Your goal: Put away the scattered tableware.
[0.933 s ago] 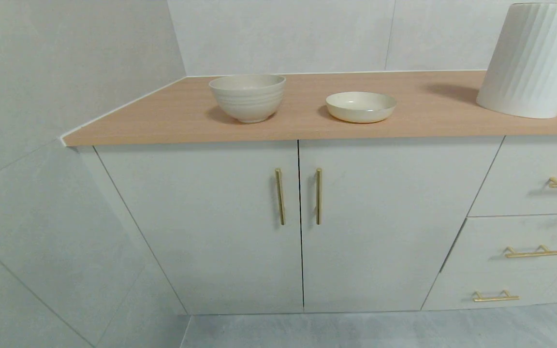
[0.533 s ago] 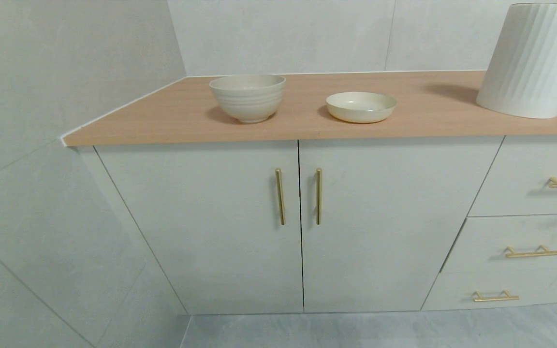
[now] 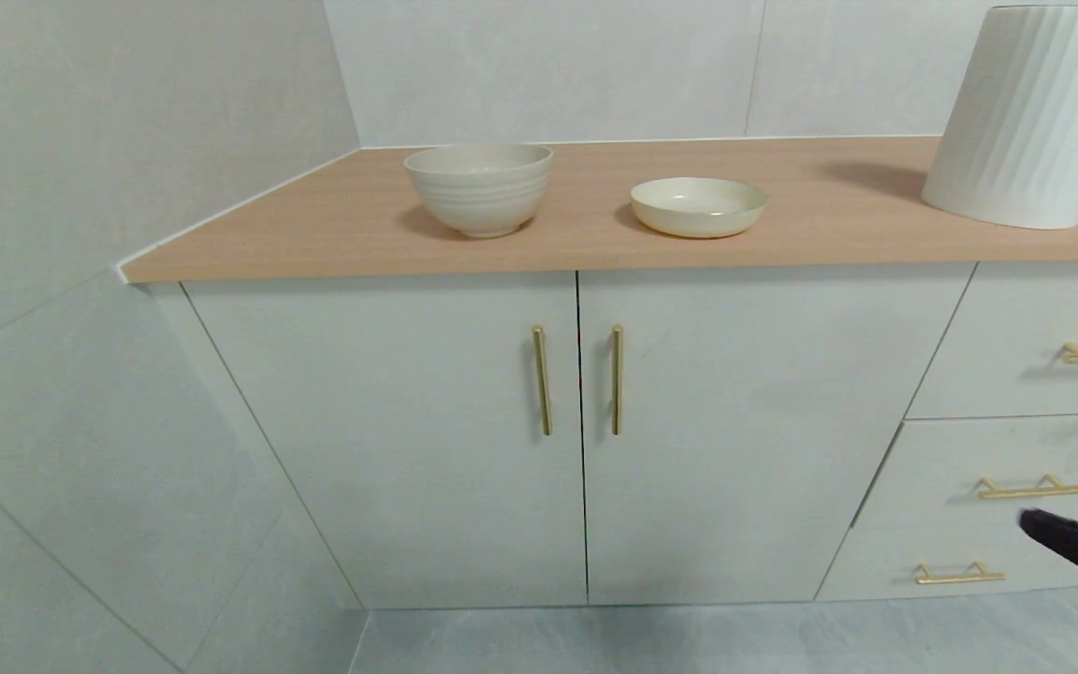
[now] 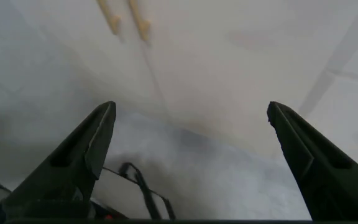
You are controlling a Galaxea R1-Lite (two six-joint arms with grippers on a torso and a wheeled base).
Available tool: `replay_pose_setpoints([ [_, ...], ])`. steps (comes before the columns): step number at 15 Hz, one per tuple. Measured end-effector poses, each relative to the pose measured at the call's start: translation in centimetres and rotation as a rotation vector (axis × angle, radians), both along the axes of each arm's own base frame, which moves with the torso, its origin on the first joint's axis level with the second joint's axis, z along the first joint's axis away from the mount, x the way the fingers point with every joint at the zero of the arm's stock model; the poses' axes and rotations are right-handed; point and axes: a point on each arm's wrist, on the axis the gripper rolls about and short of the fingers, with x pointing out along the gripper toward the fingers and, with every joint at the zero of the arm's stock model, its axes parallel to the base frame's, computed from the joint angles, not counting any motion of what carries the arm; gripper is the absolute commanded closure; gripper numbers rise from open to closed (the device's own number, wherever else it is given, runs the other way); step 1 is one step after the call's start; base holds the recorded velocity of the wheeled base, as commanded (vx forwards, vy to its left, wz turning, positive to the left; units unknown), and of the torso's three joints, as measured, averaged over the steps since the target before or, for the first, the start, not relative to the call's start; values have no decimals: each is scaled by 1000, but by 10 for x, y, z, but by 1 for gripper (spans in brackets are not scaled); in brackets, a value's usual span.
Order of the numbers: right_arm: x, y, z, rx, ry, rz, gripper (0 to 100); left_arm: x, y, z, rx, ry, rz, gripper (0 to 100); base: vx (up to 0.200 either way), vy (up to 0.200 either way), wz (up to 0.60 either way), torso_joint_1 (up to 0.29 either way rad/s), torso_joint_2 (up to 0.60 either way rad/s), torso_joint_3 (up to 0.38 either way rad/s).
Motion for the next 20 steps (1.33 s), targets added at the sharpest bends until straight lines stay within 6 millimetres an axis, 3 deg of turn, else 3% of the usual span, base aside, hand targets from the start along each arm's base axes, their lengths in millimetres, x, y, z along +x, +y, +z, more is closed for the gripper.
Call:
replay_pose_setpoints([
  [4, 92, 56, 16, 60, 13, 164, 0, 0, 0, 0, 0, 0, 0, 0, 0, 0, 0, 0, 0, 0],
  [7, 143, 108, 20, 134, 10, 257, 0, 0, 0, 0, 0, 0, 0, 0, 0, 0, 0, 0, 0, 0],
  [9, 164, 138, 15, 171, 40, 301, 0, 0, 0, 0, 0, 0, 0, 0, 0, 0, 0, 0, 0, 0],
  [11, 182, 157, 7, 200, 79, 309, 0, 0, 0, 0, 0, 0, 0, 0, 0, 0, 0, 0, 0, 0],
  [17, 227, 185, -24, 314, 91, 259, 0, 0, 0, 0, 0, 0, 0, 0, 0, 0, 0, 0, 0, 0],
  [20, 239, 193, -35, 332, 94, 208, 0, 0, 0, 0, 0, 0, 1, 0, 0, 0, 0, 0, 0, 0],
])
